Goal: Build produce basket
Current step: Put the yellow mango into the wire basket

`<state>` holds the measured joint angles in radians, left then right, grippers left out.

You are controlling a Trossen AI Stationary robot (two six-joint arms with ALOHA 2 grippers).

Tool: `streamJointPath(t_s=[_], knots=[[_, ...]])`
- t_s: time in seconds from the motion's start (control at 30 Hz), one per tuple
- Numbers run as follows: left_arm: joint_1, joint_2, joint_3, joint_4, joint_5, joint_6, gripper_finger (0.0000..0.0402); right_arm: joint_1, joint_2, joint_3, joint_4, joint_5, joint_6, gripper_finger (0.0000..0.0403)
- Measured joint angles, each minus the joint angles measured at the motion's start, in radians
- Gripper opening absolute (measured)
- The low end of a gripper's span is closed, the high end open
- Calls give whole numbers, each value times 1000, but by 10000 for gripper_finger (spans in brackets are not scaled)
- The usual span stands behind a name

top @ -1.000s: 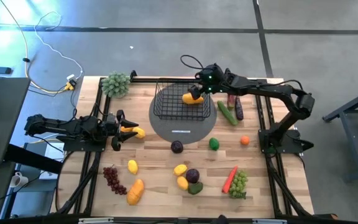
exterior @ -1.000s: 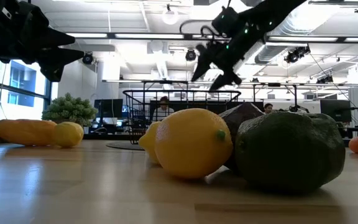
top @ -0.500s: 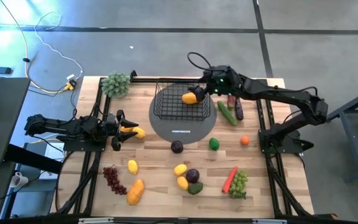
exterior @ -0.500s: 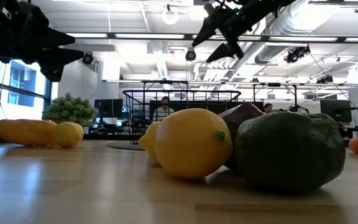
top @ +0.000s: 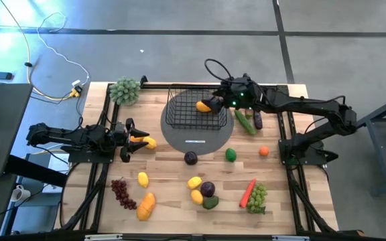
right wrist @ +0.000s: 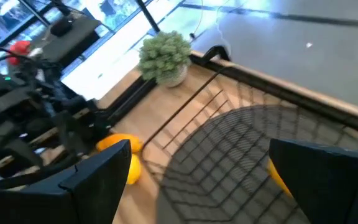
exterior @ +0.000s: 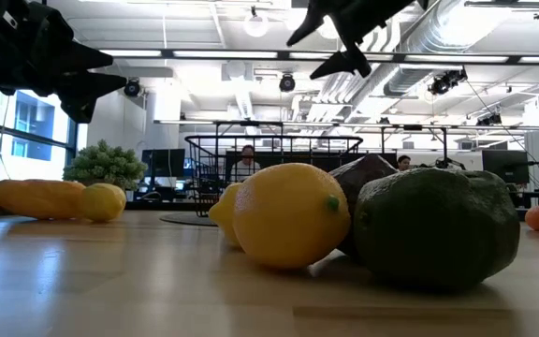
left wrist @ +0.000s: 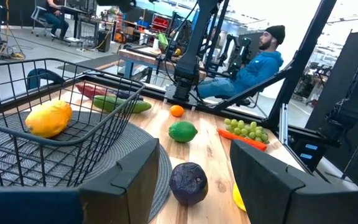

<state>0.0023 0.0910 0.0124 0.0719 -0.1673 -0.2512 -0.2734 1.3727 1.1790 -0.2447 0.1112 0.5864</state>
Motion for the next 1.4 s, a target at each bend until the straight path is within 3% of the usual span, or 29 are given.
streamJointPath(t_s=[0.3,0.7,0.97,1.2,1.4], knots=[[0,0,0,0,0,-2,188,97,0,0,1,59,123,365],[0,0,0,103,-54,-236,188,207,0,0,1,201,199,365],[0,0,0,155,-87,-254,188,230,0,0,1,215,221,365],[0,0,0,299,-80,-348,188,230,0,0,1,215,221,365],[0,0,72,315,-68,-314,188,230,1,0,-12,215,219,365]])
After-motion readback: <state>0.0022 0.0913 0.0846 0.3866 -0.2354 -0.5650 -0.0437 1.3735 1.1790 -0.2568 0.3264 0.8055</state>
